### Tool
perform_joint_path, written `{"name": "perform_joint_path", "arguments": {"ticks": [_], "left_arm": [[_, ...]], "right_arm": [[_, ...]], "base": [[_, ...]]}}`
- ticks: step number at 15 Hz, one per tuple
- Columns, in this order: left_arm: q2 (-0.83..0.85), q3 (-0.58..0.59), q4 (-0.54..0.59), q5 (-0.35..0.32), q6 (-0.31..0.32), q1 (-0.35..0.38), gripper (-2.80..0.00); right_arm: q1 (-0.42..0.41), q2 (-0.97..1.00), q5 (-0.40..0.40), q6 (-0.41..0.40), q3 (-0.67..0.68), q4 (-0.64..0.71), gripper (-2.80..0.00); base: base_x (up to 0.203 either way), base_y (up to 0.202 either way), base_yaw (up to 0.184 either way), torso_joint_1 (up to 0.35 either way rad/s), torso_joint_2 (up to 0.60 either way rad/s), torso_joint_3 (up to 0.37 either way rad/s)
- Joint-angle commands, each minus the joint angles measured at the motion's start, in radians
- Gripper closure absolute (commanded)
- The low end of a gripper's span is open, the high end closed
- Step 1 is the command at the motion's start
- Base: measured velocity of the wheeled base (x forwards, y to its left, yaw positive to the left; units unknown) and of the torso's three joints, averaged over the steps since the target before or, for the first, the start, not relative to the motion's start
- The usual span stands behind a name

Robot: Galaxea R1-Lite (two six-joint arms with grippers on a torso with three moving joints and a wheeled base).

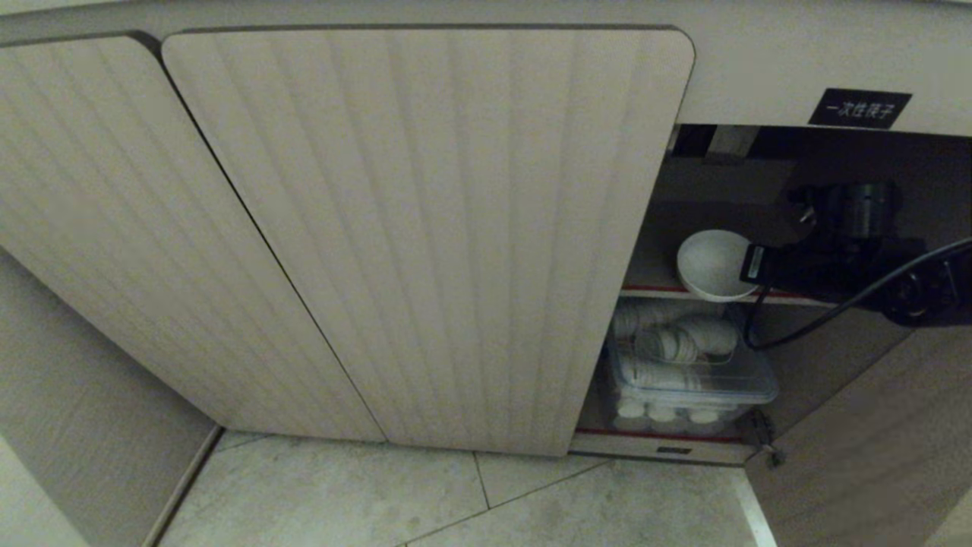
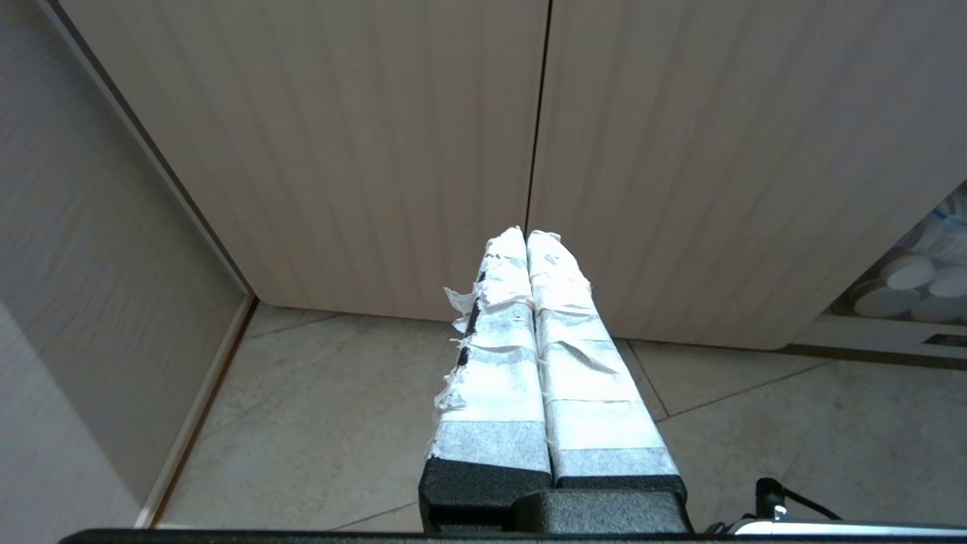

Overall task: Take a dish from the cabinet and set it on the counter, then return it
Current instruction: Take the bowl from the cabinet

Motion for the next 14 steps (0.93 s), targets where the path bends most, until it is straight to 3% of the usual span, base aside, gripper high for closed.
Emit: {"name": "perform_joint_path", "arguments": {"ticks": [1, 4, 6, 14], "left_arm": [[0.0, 0.0, -0.001, 0.001, -0.001, 0.0, 0.0], [0.0, 0.001, -0.001, 0.001, -0.001, 0.0, 0.0], [0.0, 0.0, -0.001, 0.001, -0.001, 0.0, 0.0], [0.0, 0.0, -0.001, 0.001, -0.001, 0.0, 0.0]], "right_arm": [[0.001, -0.022, 0.002, 0.002, 0.031, -0.002, 0.0], [0.005, -0.045, 0.005, 0.022, 0.057, -0.003, 0.0], [0.004, -0.076, 0.063, 0.019, 0.102, -0.011, 0.0], [0.017, -0.197, 0.098, 0.013, 0.256, -0.014, 0.0]], "base": [[0.0, 0.0, 0.0, 0.0, 0.0, 0.0], [0.0, 0.0, 0.0, 0.0, 0.0, 0.0], [0.0, 0.0, 0.0, 0.0, 0.0, 0.0], [0.0, 0.0, 0.0, 0.0, 0.0, 0.0]]}}
